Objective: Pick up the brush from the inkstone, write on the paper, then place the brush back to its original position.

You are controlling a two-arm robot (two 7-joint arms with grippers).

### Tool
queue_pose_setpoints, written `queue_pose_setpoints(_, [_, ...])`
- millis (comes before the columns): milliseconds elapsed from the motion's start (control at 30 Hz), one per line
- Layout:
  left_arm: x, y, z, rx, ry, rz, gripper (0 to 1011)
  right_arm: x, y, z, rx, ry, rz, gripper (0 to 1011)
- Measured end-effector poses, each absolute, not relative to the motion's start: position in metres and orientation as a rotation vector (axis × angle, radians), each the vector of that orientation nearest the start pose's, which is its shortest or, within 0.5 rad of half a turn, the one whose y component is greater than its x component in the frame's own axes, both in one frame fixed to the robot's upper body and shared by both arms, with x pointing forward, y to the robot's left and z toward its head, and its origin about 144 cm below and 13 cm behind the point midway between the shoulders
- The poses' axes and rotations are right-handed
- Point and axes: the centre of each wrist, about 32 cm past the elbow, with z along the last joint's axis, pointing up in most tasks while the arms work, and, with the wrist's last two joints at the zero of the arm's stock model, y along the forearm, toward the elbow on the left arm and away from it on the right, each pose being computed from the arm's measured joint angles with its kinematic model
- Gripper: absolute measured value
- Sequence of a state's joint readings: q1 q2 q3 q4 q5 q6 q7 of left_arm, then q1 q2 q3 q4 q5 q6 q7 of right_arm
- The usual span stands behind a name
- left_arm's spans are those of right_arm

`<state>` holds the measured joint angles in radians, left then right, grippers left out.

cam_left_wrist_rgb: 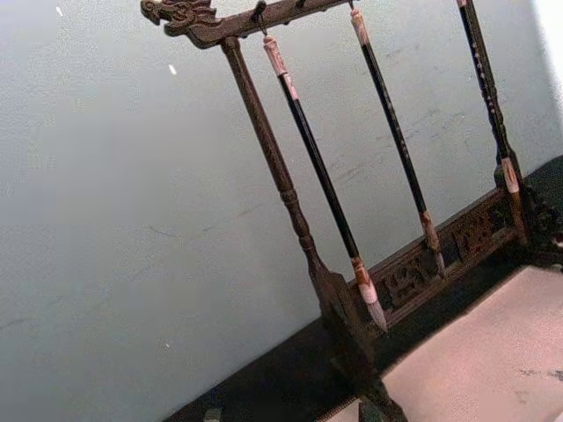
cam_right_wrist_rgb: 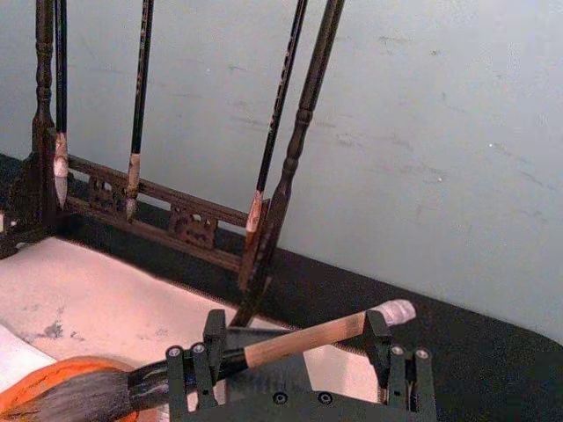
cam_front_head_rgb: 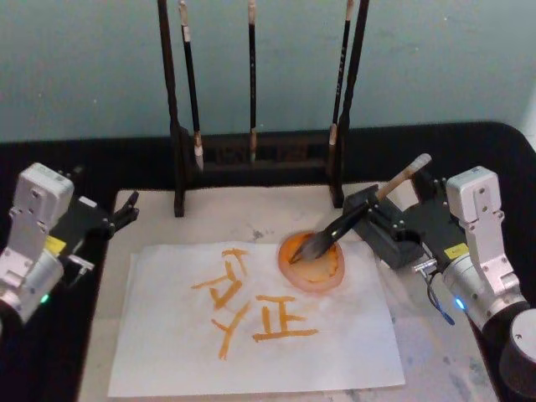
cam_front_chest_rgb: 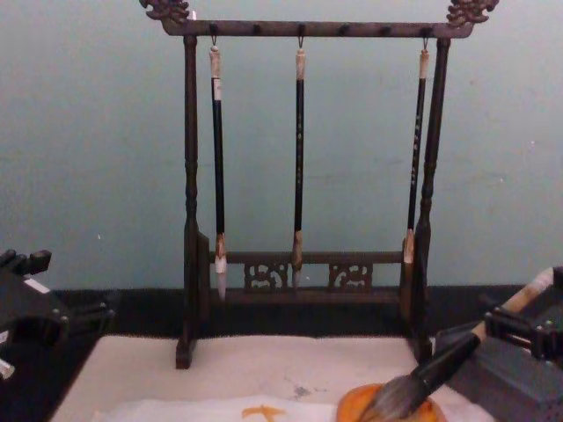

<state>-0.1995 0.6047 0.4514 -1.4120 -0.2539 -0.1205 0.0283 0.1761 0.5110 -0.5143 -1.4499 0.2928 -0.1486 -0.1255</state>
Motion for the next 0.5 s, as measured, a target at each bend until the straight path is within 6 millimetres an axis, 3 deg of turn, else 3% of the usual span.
queue_pose_setpoints(500, [0.4886, 0.3097, 1.1398, 0.304, -0.285, 1.248, 1010, 0.4748, -0.2525, 1.1255, -0.169, -0.204, -1.265, 1000])
